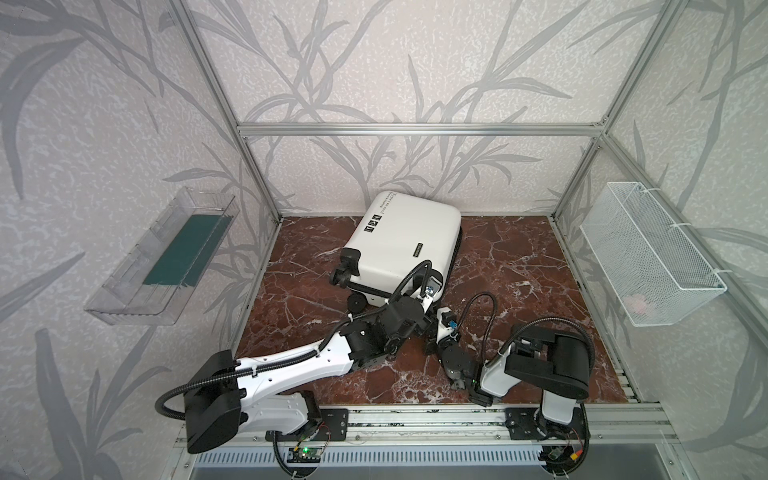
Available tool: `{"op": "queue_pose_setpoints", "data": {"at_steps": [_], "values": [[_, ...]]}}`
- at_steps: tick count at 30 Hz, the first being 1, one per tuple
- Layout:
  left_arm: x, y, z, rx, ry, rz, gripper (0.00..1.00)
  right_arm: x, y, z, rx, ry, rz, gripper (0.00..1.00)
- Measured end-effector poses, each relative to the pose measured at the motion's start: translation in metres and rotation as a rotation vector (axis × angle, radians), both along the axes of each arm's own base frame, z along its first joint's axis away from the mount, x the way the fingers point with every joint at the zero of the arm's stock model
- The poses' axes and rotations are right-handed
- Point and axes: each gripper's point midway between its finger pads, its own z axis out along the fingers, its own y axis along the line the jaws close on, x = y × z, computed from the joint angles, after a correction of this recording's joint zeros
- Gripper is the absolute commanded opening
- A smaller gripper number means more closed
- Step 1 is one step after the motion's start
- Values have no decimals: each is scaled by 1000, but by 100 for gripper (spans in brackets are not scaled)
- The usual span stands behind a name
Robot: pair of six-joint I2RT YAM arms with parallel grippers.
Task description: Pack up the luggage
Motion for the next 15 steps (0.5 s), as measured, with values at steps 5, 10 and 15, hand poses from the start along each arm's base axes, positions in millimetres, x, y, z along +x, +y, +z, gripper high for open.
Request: {"op": "queue_pose_setpoints", "data": {"at_steps": [5, 10, 15], "values": [[2, -7, 3, -6, 10, -7, 0, -9, 3, 5, 5, 3, 78, 37], [3, -17, 5, -15, 26, -22, 0, -21, 14, 6, -28, -13, 145, 56], [3, -27, 5, -30, 47, -42, 0, -24, 15, 8, -38, -24, 135, 56]]}}
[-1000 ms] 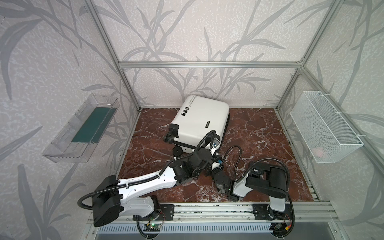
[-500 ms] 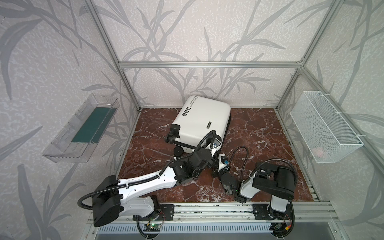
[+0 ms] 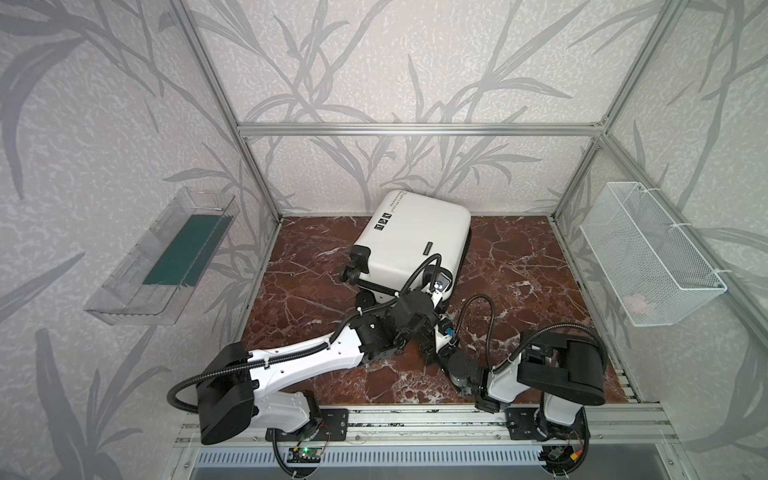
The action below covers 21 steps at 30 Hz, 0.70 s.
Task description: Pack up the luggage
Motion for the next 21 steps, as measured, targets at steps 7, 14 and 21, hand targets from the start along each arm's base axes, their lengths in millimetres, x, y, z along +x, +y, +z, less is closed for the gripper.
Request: {"op": "queue_pose_setpoints", "data": {"at_steps": [7, 14, 21], "values": [[-2, -8, -1, -16, 21, -26, 0, 10, -11, 2, 2, -16, -107, 54], [-2, -10, 0, -39, 30, -25, 0, 22, -20, 4, 14, -25, -206, 50], [-1, -11, 1, -51, 32, -18, 0, 34, -24, 5, 51, -23, -277, 44]]}}
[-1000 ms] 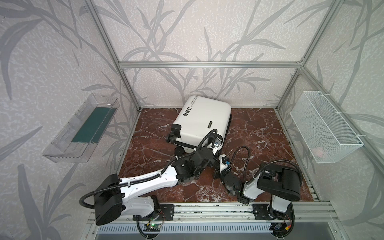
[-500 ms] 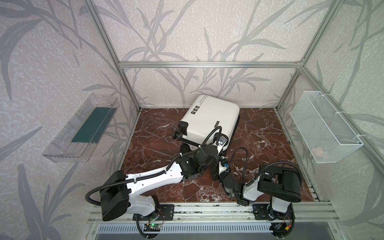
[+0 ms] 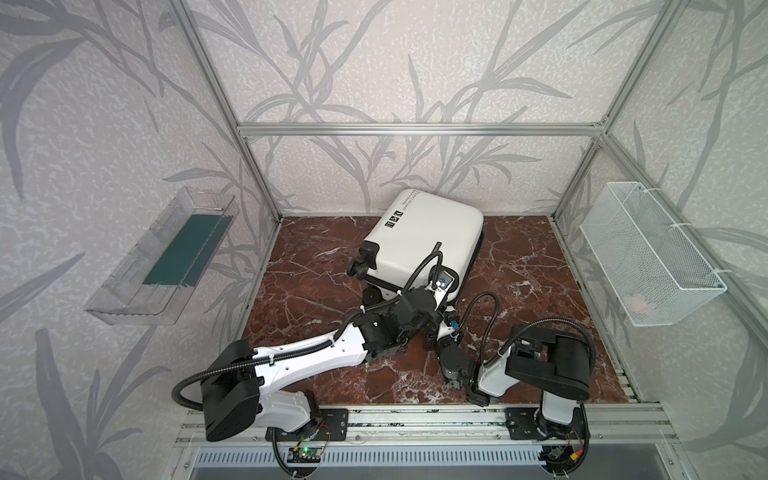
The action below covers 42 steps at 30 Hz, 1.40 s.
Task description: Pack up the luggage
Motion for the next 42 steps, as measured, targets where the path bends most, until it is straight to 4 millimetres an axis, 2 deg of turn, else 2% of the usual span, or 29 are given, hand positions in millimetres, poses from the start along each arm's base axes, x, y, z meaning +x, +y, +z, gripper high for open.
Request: {"op": "queue_pose_setpoints", "data": {"at_steps": [6, 8, 16, 26, 37, 41, 42], "values": [[1, 0, 0, -10, 3, 11, 0, 5, 2, 1, 49, -3, -38, 39], [2, 0, 0, -12, 5, 13, 0, 7, 2, 1, 65, -3, -48, 34], [4, -3, -3, -28, 12, 23, 0, 15, -2, -1, 108, 5, -72, 0], [3, -7, -3, -51, 24, 19, 0, 6, -11, -6, 89, 28, -16, 0], [3, -8, -2, -56, 26, 15, 0, -8, -49, -31, 60, 88, -36, 0], [2, -8, -3, -55, 23, 13, 0, -3, -70, -31, 100, 112, -54, 0], [2, -8, -3, -54, 23, 12, 0, 1, -77, -32, 115, 126, -59, 3]]}}
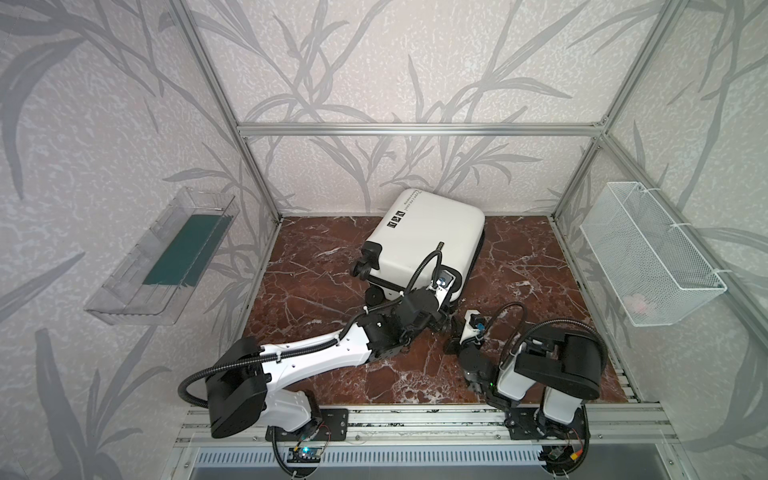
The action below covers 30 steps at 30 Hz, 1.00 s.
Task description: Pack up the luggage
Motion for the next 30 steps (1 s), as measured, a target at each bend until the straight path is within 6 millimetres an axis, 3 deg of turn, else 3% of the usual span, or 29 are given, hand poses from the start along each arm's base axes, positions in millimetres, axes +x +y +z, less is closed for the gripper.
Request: {"op": "queue_pose_setpoints", "data": {"at_steps": [4, 8, 11, 13, 16, 21, 30], "values": [[-2, 3, -1, 5, -4, -6, 0, 22, -39, 15, 107, 48, -74, 17], [-7, 7, -1, 9, -11, -17, 0, 42, -66, 49, 196, 72, -116, 26], [-11, 9, 0, 12, -15, -30, 0, 62, -99, 71, 255, 96, -184, 35], [-13, 10, 0, 11, -16, -38, 0, 76, -126, 75, 281, 138, -240, 40], [-16, 11, 0, 15, -16, -47, 0, 97, -153, 65, 310, 235, -302, 42], [-17, 13, 0, 20, -18, -52, 0, 135, -156, 35, 323, 412, -303, 42], [-26, 19, 0, 36, -13, -80, 0, 206, -126, 4, 332, 592, -199, 41]]}}
